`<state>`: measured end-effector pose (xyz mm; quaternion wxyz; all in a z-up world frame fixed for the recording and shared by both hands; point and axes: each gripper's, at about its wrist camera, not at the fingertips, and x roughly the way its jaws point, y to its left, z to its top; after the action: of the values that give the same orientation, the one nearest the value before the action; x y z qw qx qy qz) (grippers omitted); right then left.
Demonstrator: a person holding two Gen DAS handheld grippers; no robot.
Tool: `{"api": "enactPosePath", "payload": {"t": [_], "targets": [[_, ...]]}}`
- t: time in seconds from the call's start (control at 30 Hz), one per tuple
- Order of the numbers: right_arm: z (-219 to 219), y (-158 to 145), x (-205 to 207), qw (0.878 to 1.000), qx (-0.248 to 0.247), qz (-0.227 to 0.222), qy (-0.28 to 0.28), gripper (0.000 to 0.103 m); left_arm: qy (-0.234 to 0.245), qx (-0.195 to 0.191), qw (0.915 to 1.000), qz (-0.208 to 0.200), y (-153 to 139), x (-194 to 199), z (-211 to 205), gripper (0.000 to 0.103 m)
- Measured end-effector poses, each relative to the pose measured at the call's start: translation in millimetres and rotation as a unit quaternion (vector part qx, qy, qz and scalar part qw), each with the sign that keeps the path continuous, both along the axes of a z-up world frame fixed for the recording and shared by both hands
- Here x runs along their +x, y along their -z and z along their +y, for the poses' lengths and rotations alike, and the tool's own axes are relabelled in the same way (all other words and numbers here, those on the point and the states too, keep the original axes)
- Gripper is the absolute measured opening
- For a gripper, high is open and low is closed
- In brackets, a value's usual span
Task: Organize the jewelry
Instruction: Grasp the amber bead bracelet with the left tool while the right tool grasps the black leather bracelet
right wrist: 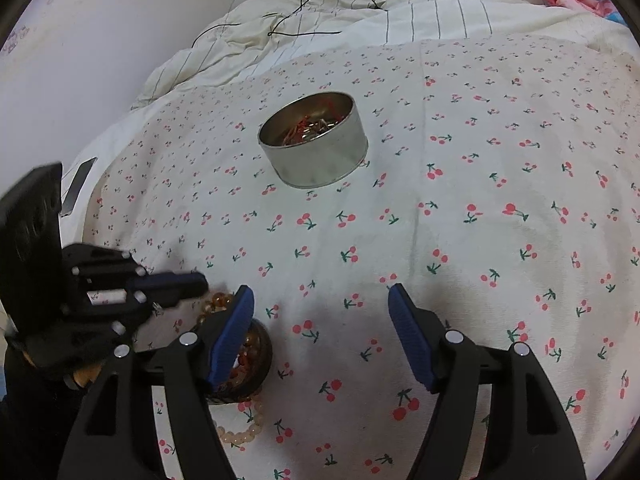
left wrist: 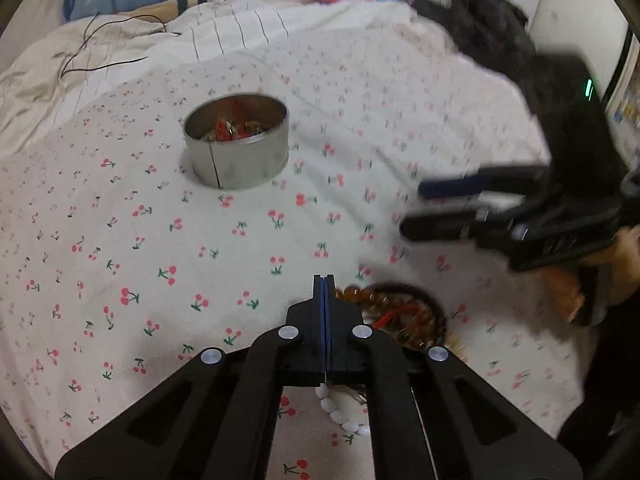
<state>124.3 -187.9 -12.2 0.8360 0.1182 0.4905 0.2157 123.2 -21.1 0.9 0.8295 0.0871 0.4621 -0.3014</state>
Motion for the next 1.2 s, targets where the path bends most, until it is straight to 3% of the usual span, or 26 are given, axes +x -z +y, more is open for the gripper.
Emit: {"api": "enactPosePath", "payload": {"t": [0.1,0.2,0.27,0.3,0.33,0.4,0.43,0.5,0.57,0.63,0.87,1.0,1.2], "targets": [[3,1,0,1.000,-0.006,0.002,-0.005,0.067,-0.002,-0.015,0.9997,0.017,-1,7,6,0.000],[2,2,1,1.000,-0.006,0.005,-0.002,0.067,0.003,-0.025,0.9973,0.068,11,13,7,0.005],[1,2,0,1.000,-0.004,0.006,-0.003,0.067,0.008,-0.020,0.9965,0.081,17,12,1,0.027],[2,3,0,1.000,-0.003,0.006,-0.003,0.068,0.006,-0.014,0.9969,0.078,19,10,1,0.051],[2,3,0,1.000,-0.002,0.006,-0.003,0.068,0.004,-0.009,0.9970,0.077,21,9,-2,0.059],[2,3,0,1.000,-0.001,0.007,-0.005,0.068,0.006,-0.018,0.9962,0.085,23,9,-2,0.059],[2,3,1,1.000,0.000,0.007,-0.006,0.068,0.005,-0.027,0.9954,0.092,25,9,-2,0.049],[3,4,1,1.000,-0.002,0.009,-0.008,0.068,0.013,-0.030,0.9937,0.107,29,10,-5,0.012],[4,5,1,1.000,-0.004,0.013,-0.010,0.068,0.022,-0.016,0.9946,0.100,30,7,-9,0.010],[4,6,1,1.000,-0.004,0.018,-0.014,0.068,0.030,-0.029,0.9939,0.102,25,5,-9,0.010],[5,6,-2,0.998,0.019,0.038,-0.056,0.067,-0.014,-0.138,0.9884,0.062,-16,15,31,0.010],[15,12,-3,0.995,0.028,0.052,-0.074,0.067,-0.033,-0.199,0.9785,0.041,-33,19,48,0.010],[33,16,-12,0.993,-0.022,0.043,-0.105,0.057,-0.051,-0.191,0.9795,0.041,-31,25,49,0.010]]}}
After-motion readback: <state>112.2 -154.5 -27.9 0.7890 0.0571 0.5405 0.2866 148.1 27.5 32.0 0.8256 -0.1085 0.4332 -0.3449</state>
